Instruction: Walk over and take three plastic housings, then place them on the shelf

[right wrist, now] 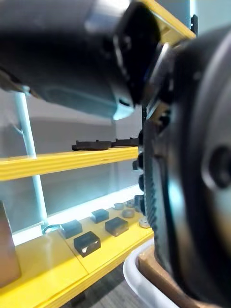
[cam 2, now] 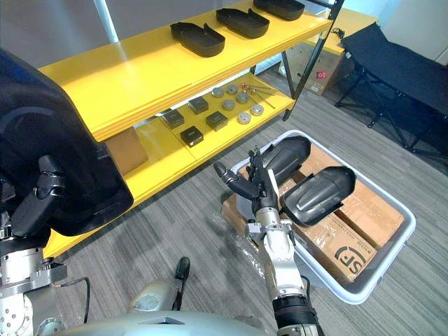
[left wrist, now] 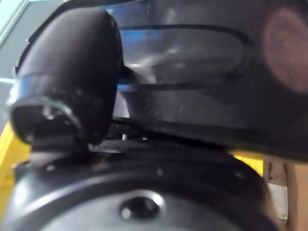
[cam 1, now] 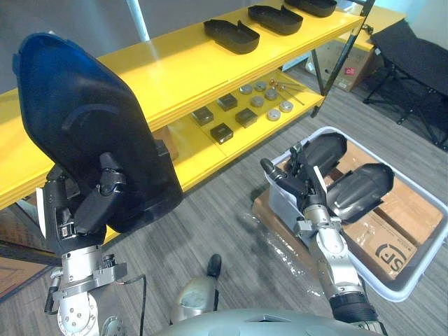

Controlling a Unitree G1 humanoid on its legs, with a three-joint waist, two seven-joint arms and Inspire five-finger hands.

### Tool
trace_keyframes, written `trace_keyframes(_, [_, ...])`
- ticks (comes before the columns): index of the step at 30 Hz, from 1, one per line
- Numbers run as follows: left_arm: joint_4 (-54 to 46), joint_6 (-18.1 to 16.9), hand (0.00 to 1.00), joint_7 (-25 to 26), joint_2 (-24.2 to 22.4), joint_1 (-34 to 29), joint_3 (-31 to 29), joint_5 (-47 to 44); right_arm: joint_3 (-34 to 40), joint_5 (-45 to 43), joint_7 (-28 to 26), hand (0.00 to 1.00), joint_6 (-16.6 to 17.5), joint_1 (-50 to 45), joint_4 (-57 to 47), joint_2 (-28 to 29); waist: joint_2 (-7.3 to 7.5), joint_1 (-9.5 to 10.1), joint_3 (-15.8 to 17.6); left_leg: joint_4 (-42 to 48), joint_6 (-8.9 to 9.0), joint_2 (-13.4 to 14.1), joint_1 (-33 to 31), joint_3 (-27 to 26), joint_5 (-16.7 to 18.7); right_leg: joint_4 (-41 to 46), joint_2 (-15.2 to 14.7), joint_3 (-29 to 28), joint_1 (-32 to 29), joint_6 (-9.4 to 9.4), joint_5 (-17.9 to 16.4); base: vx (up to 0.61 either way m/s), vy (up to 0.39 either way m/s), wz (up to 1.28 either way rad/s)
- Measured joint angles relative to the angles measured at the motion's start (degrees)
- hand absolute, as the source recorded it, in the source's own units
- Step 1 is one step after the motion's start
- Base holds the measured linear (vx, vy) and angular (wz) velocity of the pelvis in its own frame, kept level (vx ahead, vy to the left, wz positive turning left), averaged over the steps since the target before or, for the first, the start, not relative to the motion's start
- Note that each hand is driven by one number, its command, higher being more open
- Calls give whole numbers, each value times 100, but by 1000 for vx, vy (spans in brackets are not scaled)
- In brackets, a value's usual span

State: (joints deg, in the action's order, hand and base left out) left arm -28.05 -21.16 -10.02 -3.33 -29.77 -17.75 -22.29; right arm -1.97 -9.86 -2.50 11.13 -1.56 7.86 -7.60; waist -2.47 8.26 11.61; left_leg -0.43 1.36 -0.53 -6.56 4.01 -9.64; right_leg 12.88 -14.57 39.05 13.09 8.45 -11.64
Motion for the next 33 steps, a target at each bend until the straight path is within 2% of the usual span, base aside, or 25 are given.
trace_keyframes(2, [13,0,0,-71,32,-7,3,-5,-7,27,-191,100,96,-28,-19,-79,-97,-61,87,48,-17,26,-90,-39,6,216,-16,136,-1,-4,-170,-138,-56,38])
trace_keyframes(5, [60,-5,0,-219,208,15,2,-3,23,34,-250,100,261,-40,-34,-185,-136,-66,168,226,-88,94,-225,-392,-33,482,-117,370,-29,-5,-352,-50,-17,51])
trace_keyframes(7, [100,-5,0,-236,280,-10,-34,-4,28,35,-322,100,447,19,-34,-167,-80,104,253,493,-135,93,-379,-540,84,668,-228,393,-92,14,-468,4,-3,13])
trace_keyframes(8, [104,-5,0,-227,283,-8,-47,-4,21,38,-345,100,501,49,-36,-167,-68,128,279,627,-128,93,-450,-548,164,686,-237,395,-98,20,-482,0,0,0])
trace_keyframes(11, [111,-6,0,-229,294,4,-239,-5,-3,45,-339,100,739,241,-36,-114,47,267,377,1482,-135,85,-864,-594,680,709,-323,452,-71,128,-553,58,54,7])
trace_keyframes(13, [117,-6,0,-245,298,3,-412,-2,1,48,-302,100,904,275,-36,-20,193,341,425,2044,-165,-7,-1007,-705,1141,678,-454,539,126,263,-594,158,89,16])
trace_keyframes(14, [129,-8,0,-250,302,24,-482,2,31,32,-304,100,963,223,-39,50,283,313,391,2244,-197,-105,-1000,-717,1375,876,-538,544,221,384,-427,219,98,30])
trace_keyframes(15, [142,-9,0,-243,298,59,-491,19,45,9,-303,100,978,222,-40,65,282,298,386,2305,-234,-160,-996,-659,1446,1223,-662,418,145,275,-356,250,149,57])
trace_keyframes(16, [172,-8,0,-183,318,119,-493,100,74,-49,-320,100,998,219,-41,86,280,242,368,2329,-344,-274,-933,-530,1486,2061,-920,8,-165,-140,-88,233,191,63])
trace_keyframes(17, [167,-9,0,-106,362,179,-504,246,84,-133,-342,100,1031,221,-40,121,284,227,366,2211,-375,-374,-767,-407,1571,2794,-1057,-636,-583,-377,385,233,186,59])
trace_keyframes(18, [173,-7,0,-59,407,215,-506,286,83,-178,-348,100,1057,219,-40,166,300,208,366,2104,-386,-401,-663,-325,1574,3121,-1067,-968,-761,-337,667,259,87,53])
trace_keyframes(19, [189,-7,0,73,452,285,-502,309,77,-182,-393,100,1084,243,-41,252,298,162,366,1915,-501,-464,-445,-121,1546,3690,-991,-1322,-1081,-304,280,280,28,45])
trace_keyframes(20, [198,-6,0,149,447,315,-503,322,69,-182,-450,100,1084,260,-41,282,265,127,370,1818,-510,-467,-305,-52,1543,3845,-923,-1399,-1218,-355,76,280,9,53])
trace_keyframes(22, [294,-6,0,356,510,556,-509,302,23,-181,-620,100,1083,257,-110,268,118,33,360,1483,-509,-460,202,299,1559,3622,-528,-1500,-1733,-797,-364,276,11,64])
trace_keyframes(23, [362,-5,0,440,573,729,-486,291,22,-183,-637,100,1082,259,-192,247,61,-47,342,1426,-502,-444,278,496,1577,3241,-244,-1776,-2028,-804,-441,361,-70,126])
trace_keyframes(24, [497,-3,0,520,642,992,-442,278,23,-186,-619,100,1081,253,-368,162,-9,-226,339,1428,-485,-441,339,858,1642,2451,171,-2399,-2446,-689,-373,244,-76,117])
trace_keyframes(25, [531,-2,0,528,658,1028,-436,278,23,-187,-613,100,1081,253,-391,141,-12,-255,340,1425,-480,-442,364,930,1657,2285,213,-2517,-2496,-628,-334,260,-142,132])
trace_keyframes(26, [654,-2,0,591,710,1149,-366,280,24,-189,-610,100,1072,245,-426,61,-9,-331,339,1424,-426,-460,511,1161,1721,1773,351,-2832,-2660,-416,-194,237,-186,97])
trace_keyframes(27, [738,-2,0,638,726,1139,-319,274,26,-191,-611,100,1058,218,-427,36,14,-385,325,1450,-323,-482,605,1340,1768,1439,379,-2968,-2673,-335,-86,388,-319,127])
trace_keyframes(29, [764,-5,0,665,808,1065,-285,235,52,-224,-618,100,1050,92,-438,43,338,-416,114,1505,-184,-649,703,1654,2010,762,353,-3192,-2561,-474,301,373,-354,112])
trace_keyframes(30, [785,-9,0,663,843,1088,-277,233,102,-225,-647,100,1036,50,-432,25,476,-393,30,1601,-118,-676,681,1640,2227,492,287,-3211,-2435,-442,838,353,-409,110])
trace_keyframes(31, [846,0,0,648,721,1061,-168,228,213,-249,-704,100,971,0,-427,-104,266,-400,-54,1744,8,-285,601,1285,2376,402,401,-2851,-2244,-492,927,325,-389,84])
trace_keyframes(32, [845,0,0,642,696,1035,-149,229,229,-263,-714,100,954,-10,-427,-136,215,-401,-88,1760,31,-201,564,1187,2387,346,443,-2781,-2209,-504,918,289,-299,85])
trace_keyframes(33, [841,-1,0,561,566,936,-100,242,374,-416,-782,100,870,-11,-425,-297,-31,-402,-212,1789,218,158,516,810,2373,147,644,-2512,-2039,-599,947,315,-230,60])
